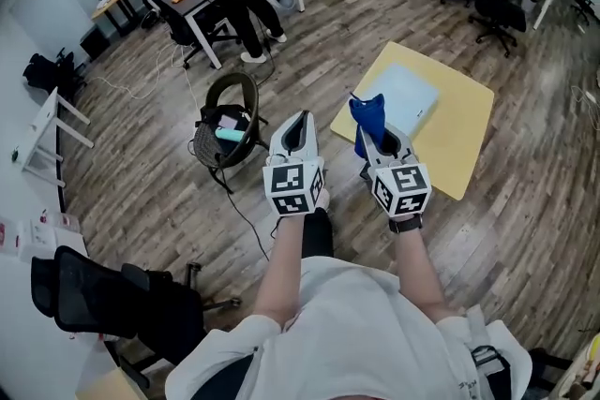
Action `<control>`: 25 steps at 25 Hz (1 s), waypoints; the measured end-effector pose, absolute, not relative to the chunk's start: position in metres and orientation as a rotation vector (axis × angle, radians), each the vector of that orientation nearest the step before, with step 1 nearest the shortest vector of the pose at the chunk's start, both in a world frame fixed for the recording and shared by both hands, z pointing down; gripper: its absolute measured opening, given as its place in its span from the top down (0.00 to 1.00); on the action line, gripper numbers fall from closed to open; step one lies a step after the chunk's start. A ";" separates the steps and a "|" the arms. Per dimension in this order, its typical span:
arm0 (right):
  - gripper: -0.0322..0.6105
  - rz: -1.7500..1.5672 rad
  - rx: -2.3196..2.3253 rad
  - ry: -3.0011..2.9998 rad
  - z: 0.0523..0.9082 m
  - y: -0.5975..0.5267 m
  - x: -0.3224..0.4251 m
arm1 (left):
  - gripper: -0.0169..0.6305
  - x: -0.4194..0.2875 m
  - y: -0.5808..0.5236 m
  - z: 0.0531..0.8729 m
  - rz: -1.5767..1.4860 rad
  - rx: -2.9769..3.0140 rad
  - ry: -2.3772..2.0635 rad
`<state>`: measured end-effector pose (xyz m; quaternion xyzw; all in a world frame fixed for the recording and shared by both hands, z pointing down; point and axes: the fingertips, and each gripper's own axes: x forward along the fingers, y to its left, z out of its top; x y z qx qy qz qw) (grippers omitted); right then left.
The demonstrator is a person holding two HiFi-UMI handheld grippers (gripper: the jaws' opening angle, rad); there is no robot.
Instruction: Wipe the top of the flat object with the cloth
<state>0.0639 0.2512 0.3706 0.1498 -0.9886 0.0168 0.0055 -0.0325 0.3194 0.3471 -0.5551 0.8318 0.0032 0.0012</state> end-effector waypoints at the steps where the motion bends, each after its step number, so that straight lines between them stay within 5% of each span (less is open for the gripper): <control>1: 0.87 0.054 0.494 -3.083 0.375 0.237 0.054 | 0.96 -0.046 0.302 0.349 0.010 -1.762 2.598; 12: 0.86 0.060 0.842 -2.964 0.371 0.047 -0.073 | 0.96 -0.178 0.064 0.339 0.036 -2.144 2.332; 25: 0.86 0.174 1.383 -2.674 0.407 -0.106 -0.048 | 0.96 -0.157 -0.118 0.380 -0.049 -2.665 1.831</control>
